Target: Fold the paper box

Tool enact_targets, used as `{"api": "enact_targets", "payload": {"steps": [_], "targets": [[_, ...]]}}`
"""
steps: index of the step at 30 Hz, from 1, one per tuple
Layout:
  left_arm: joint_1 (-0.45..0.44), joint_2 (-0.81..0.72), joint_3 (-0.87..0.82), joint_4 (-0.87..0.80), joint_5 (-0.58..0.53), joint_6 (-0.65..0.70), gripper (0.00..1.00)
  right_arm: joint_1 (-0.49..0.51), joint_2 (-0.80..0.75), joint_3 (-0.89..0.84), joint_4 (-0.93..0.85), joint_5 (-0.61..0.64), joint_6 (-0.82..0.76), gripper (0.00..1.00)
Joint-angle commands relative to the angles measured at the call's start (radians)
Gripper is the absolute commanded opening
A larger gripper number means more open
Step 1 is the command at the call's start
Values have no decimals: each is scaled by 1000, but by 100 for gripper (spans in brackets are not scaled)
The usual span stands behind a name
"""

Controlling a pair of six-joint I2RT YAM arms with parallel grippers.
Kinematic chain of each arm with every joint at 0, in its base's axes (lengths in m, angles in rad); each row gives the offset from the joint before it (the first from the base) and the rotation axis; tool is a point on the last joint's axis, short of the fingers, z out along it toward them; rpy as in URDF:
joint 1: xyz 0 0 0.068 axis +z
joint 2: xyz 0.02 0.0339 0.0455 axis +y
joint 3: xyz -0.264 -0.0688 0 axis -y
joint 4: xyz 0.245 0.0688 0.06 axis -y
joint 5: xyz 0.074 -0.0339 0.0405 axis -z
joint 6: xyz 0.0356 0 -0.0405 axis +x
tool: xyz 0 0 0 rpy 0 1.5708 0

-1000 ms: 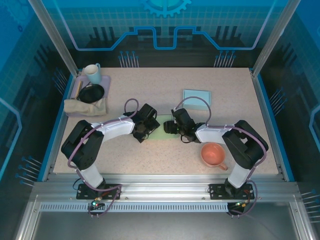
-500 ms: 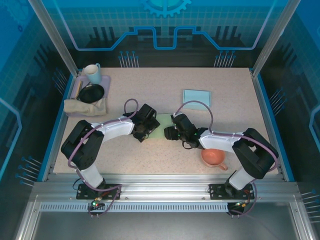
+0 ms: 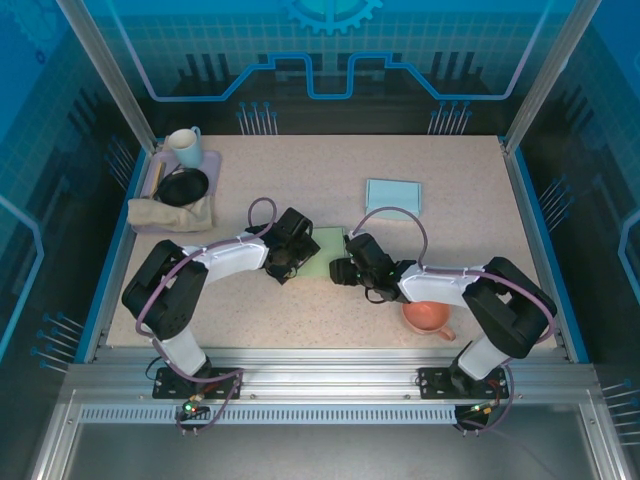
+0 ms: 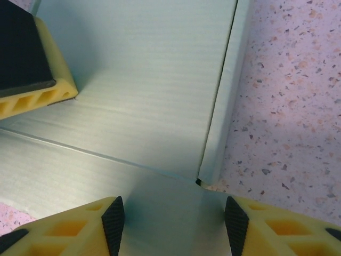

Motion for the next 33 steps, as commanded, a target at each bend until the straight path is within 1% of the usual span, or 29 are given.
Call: {"api": "enact_targets", "payload": {"steps": [1, 8, 16, 21, 24, 29, 33], "targets": [[19, 45, -50, -99, -28, 17, 86, 17, 23, -8, 13, -25, 24, 55], [21, 50, -56, -93, -29, 17, 86, 17, 34, -4, 37, -80, 38, 51], [24, 51, -56, -94, -27, 18, 86, 17, 17, -12, 43, -96, 47, 49], [24, 51, -57, -94, -28, 18, 86, 21, 14, -12, 25, -54, 36, 47], [24, 53, -57, -93, -29, 19, 86, 24, 23, -26, 43, -36, 33, 43], [25, 62, -57, -91, -26, 18, 86, 26, 40, -57, 84, -17, 33, 42], [27, 62, -55, -94, -26, 22, 86, 32, 37, -58, 67, 11, 21, 43]]}}
